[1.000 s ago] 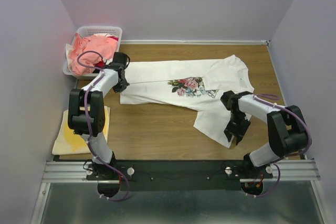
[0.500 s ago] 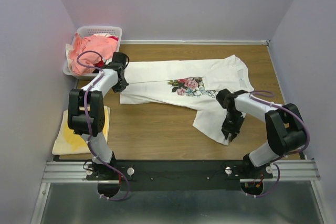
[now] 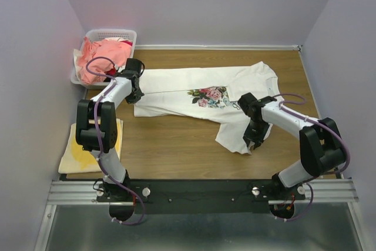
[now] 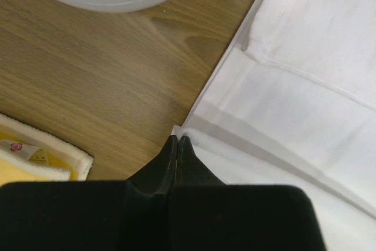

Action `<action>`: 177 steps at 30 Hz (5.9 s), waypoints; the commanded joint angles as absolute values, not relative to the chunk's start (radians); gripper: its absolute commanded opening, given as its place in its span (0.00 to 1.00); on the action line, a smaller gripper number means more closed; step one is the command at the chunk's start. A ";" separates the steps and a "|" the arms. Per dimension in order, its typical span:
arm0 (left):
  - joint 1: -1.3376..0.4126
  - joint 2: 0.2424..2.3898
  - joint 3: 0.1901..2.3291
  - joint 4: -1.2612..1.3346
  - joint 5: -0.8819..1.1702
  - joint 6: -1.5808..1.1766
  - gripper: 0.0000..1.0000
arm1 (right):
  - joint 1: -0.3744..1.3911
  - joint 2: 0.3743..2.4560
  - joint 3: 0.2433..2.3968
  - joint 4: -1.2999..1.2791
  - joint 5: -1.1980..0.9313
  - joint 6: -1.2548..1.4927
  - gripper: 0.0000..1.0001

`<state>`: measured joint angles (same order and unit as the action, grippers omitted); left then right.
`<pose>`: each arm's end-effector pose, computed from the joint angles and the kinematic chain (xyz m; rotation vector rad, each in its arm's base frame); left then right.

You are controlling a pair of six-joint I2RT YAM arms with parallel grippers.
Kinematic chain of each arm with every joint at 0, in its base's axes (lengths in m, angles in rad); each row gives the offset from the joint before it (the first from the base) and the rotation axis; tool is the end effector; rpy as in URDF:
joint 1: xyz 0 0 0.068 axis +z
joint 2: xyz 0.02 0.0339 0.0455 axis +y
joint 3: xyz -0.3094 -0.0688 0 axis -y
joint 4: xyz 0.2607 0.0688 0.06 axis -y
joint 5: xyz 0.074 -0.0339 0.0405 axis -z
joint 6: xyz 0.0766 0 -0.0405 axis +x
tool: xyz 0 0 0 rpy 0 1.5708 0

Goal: Fold and stack the t-shirts
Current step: Fold the tshirt

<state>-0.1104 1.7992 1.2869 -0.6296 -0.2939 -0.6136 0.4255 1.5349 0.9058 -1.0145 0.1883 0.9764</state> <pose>0.4079 -0.0229 0.2054 -0.7383 2.5309 0.1615 0.2283 0.0877 0.1690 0.8226 2.9492 -0.2929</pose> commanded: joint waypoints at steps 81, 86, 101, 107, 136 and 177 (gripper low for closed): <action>-0.330 1.399 1.107 -0.920 -0.446 -0.810 0.00 | 0.325 1.460 1.333 -1.207 0.693 0.879 0.01; -0.307 1.402 1.137 -0.908 -0.462 -0.825 0.00 | 0.278 1.466 1.365 -1.170 0.706 0.848 0.01; -0.242 1.515 1.206 -0.825 -0.465 -0.782 0.00 | 0.158 1.555 1.433 -1.014 0.677 0.741 0.01; -0.222 1.644 1.302 -0.787 -0.476 -0.750 0.00 | 0.135 1.647 1.463 -0.930 0.643 0.723 0.01; -0.144 2.026 1.627 -0.753 -0.497 -0.695 0.00 | 0.074 2.057 1.785 -0.819 0.522 0.635 0.01; -0.241 1.976 1.560 -0.666 -0.345 -0.546 0.43 | 0.092 1.882 1.427 -0.713 0.239 0.607 0.60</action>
